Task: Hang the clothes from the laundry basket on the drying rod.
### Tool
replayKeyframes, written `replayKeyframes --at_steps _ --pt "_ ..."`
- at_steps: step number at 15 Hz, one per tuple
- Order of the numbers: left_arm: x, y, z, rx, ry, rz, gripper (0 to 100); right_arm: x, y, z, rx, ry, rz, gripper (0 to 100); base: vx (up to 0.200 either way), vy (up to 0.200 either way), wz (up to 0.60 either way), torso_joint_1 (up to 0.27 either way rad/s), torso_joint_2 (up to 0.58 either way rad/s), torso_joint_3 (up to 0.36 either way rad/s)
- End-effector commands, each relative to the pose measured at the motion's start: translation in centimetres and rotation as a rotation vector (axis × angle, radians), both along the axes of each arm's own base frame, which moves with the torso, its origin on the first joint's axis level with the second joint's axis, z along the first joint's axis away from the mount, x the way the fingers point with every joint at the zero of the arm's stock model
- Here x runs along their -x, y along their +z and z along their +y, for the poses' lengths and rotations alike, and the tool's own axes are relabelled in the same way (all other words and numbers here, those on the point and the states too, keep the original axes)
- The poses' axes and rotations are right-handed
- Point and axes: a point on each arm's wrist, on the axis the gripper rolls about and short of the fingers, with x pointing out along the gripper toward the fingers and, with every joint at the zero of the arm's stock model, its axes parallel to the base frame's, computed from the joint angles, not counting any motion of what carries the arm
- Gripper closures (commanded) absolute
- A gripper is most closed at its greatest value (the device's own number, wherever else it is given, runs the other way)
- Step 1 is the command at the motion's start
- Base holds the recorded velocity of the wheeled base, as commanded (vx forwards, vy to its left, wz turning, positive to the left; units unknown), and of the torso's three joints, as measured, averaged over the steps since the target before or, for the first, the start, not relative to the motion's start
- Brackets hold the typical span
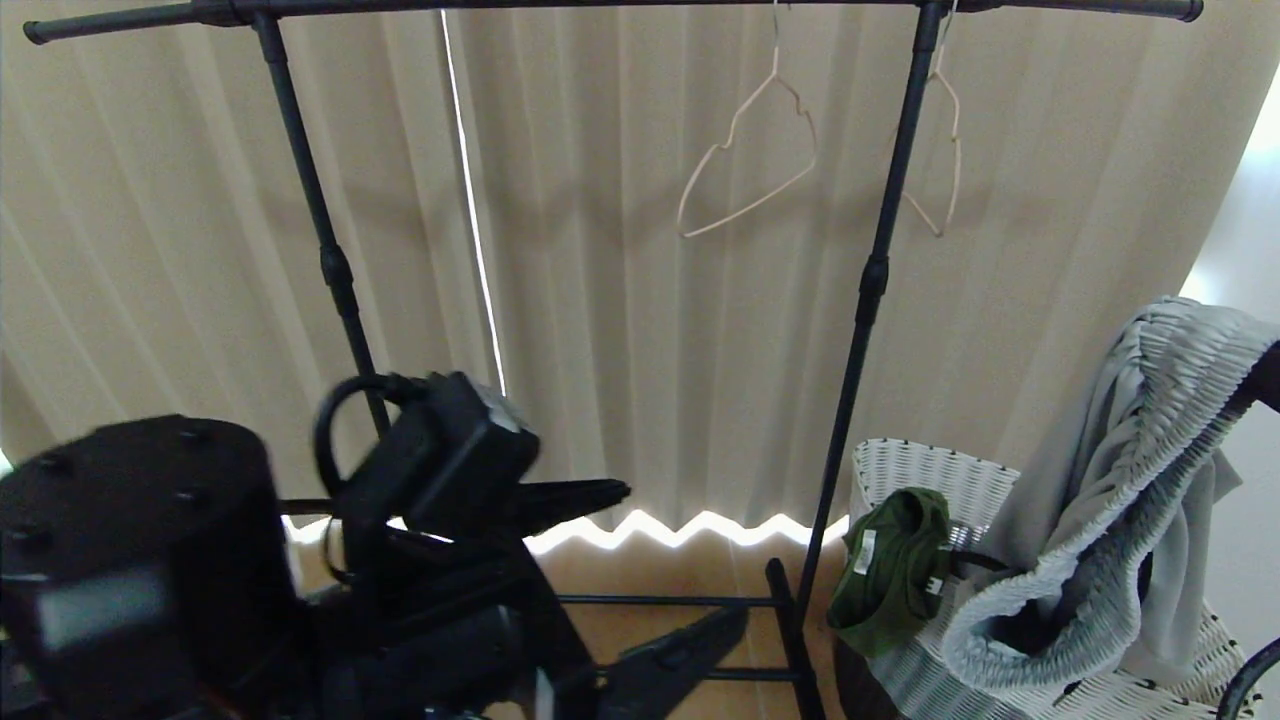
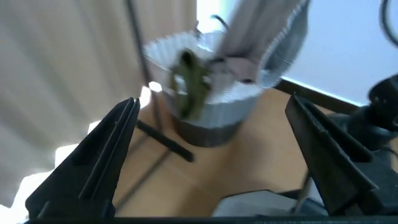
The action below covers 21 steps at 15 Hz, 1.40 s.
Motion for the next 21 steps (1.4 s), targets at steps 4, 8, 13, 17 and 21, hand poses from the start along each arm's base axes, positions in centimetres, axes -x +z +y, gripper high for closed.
replayKeyframes --at_steps 4,8,13,17,21 --pt "-0.2 -6.1 -9.6 -0.112 -0.095 0.115 0 0.4 1.2 1.2 -0.015 0.096 -0.032 100 0.000 0.000 0.00 0.000 0.00 0.000" --pt "-1.5 -6.8 -14.7 -0.039 -0.094 0.132 0 1.2 1.7 1.3 -0.035 0.154 -0.062 100 0.000 0.000 0.00 0.000 0.00 0.000" --pt "-3.8 -9.3 -16.5 -0.073 0.053 0.129 0 2.6 2.0 0.6 -0.050 0.205 -0.093 100 0.000 0.000 0.00 0.000 0.00 0.000" --pt "-3.7 -9.4 -16.3 -0.075 0.057 0.132 0 2.6 2.0 0.5 -0.051 0.206 -0.095 100 0.000 0.000 0.00 0.000 0.00 0.000" --pt "-3.5 -9.2 -16.0 -0.073 0.065 0.130 100 2.5 2.0 0.6 -0.049 0.202 -0.093 100 0.000 0.000 0.00 0.000 0.00 0.000"
